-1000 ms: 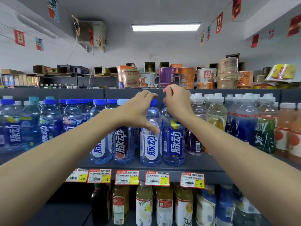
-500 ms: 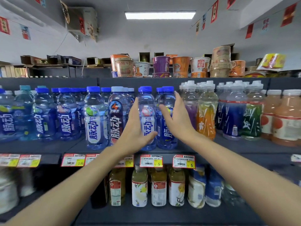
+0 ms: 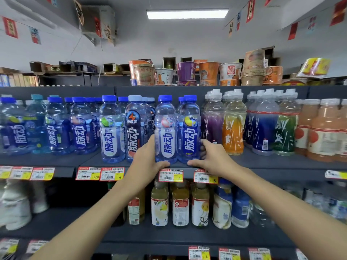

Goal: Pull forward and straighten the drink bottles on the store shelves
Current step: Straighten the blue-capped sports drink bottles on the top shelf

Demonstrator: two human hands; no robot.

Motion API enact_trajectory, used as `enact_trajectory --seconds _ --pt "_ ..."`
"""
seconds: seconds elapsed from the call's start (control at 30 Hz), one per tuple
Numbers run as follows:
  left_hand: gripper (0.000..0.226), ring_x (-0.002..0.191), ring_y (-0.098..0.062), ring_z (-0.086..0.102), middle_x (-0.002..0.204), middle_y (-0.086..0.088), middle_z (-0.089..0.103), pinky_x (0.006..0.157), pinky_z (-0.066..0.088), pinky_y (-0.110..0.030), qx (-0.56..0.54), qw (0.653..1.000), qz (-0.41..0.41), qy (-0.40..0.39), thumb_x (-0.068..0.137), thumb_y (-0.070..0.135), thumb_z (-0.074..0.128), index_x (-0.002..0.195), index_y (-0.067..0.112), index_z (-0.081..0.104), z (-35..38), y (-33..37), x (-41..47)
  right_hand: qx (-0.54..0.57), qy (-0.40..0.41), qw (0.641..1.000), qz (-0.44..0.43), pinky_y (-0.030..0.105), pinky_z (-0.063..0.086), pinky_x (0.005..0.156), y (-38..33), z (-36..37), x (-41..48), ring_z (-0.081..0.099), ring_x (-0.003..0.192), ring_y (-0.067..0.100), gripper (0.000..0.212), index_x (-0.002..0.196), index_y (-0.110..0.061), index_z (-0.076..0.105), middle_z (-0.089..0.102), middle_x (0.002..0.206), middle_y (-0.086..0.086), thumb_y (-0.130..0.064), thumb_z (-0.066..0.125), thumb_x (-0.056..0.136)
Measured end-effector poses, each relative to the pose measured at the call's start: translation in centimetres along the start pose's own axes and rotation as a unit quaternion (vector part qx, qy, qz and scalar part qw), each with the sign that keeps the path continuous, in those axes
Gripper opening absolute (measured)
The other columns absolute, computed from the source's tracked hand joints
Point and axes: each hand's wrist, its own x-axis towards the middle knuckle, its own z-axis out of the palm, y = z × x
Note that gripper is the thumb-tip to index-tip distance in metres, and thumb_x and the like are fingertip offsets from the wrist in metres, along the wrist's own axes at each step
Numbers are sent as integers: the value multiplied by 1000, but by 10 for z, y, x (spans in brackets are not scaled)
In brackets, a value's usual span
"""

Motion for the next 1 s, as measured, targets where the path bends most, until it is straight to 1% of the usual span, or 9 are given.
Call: enact_trajectory --seconds 0.1,0.23,0.37,0.57,0.67,0.73,0.8,0.9,1.0 --pt "94 109 -15 65 122 5 67 90 53 -30 24 999 -23 -14 65 28 93 141 28 37 -2 -3 5 -7 6 1000 -1 10 45 65 0 -2 1 56 73 -8 79 128 -22 50 55 90 -23 -53 87 65" --pt "101 101 -8 65 119 6 68 74 38 -4 46 998 -32 -4 62 33 95 141 30 32 -1 -8 5 -5 4 1000 -11 11 45 62 0 -2 0 58 71 -7 79 128 -22 49 57 88 -22 -55 86 66" --pt "105 94 6 56 122 6 68 73 33 4 53 998 -37 -4 61 33 95 146 25 33 0 -8 6 -9 0 1000 -30 7 42 54 6 -5 1 60 72 -12 66 118 -24 56 61 81 -21 -59 82 70" --pt "99 87 14 51 115 16 67 78 37 -2 36 998 -43 -22 64 33 94 143 34 34 -1 -10 6 14 -29 999 -9 21 50 65 8 -5 3 64 71 4 57 118 -21 60 68 82 -7 -52 80 76" --pt "99 82 30 49 100 36 52 72 35 7 27 998 -39 -31 65 34 93 144 33 33 -1 -13 7 11 -36 999 -9 16 45 61 8 -7 2 62 71 -2 59 121 -25 59 67 81 -10 -57 78 75" --pt "101 83 36 44 96 40 43 69 33 10 26 998 -38 -37 65 35 92 146 32 31 -2 -14 7 20 -32 999 -5 9 42 56 3 -7 0 61 73 -11 63 119 -29 58 66 80 -16 -64 79 71" --pt "101 85 38 43 95 41 42 69 32 11 21 999 -34 -34 65 34 93 143 36 29 -3 -13 7 29 -27 999 1 5 40 55 -2 -5 -1 59 74 -16 68 119 -31 57 64 83 -23 -66 80 66" --pt "98 88 39 42 93 43 42 71 31 12 6 999 -24 -28 65 33 93 135 43 26 -3 -14 6 15 -21 1000 8 5 40 58 -6 -2 -1 59 76 -18 69 119 -31 58 63 87 -25 -67 79 65" --pt "94 91 37 44 92 49 44 74 33 10 -10 999 -15 -29 67 34 92 134 45 26 -3 -16 4 4 -20 1000 22 12 46 65 -5 -3 -1 62 77 -12 67 115 -34 58 64 87 -25 -71 77 63"
